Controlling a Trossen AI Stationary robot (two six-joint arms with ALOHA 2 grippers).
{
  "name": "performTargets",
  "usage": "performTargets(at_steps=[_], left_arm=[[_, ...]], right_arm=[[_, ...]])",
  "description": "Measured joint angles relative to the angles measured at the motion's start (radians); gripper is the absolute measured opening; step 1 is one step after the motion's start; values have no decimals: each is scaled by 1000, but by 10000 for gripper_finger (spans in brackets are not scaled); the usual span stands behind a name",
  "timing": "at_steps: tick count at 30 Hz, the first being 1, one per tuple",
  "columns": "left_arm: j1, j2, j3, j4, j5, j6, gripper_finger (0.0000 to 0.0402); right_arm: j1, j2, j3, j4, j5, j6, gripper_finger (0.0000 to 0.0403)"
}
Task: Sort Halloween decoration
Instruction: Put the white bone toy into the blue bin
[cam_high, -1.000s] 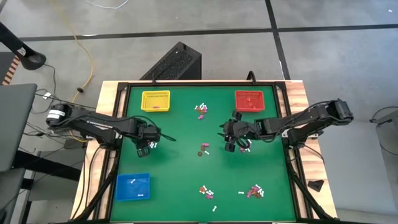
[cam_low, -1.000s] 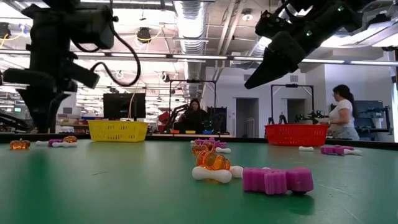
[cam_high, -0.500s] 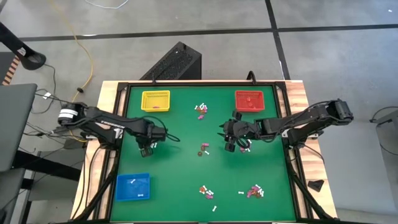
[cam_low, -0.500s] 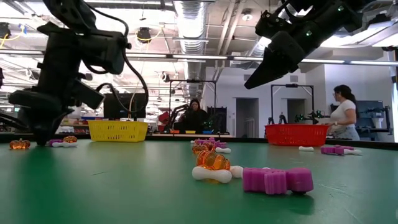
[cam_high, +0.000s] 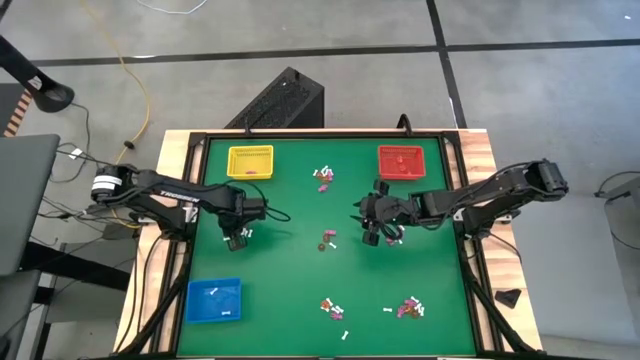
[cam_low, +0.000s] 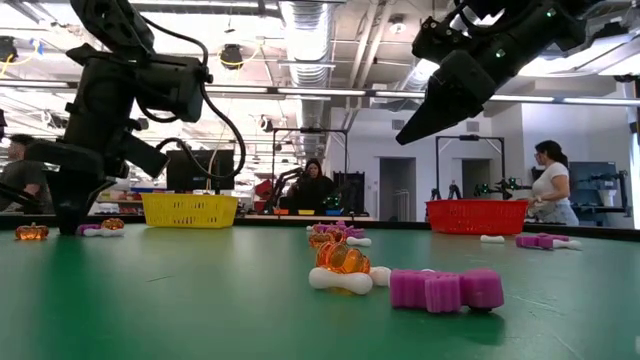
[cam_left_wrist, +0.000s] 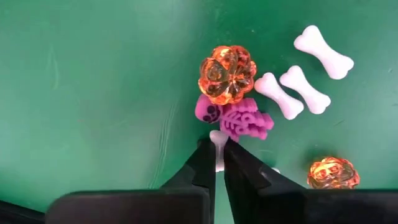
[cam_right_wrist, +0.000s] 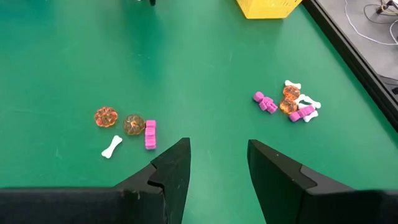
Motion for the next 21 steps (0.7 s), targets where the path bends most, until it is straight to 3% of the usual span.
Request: performTargets(at_steps=[5,15,21], left_arm=[[1,1,14,-19,0,5,9],[-54,-33,167,-221,-43,17,2],[-191,-177,175,-190,127,-61,2]], right_arm=[[0,0,0,-4,0,8,189],[0,0,0,-3,0,15,189],[1,0,0,-7,-2,42,189]])
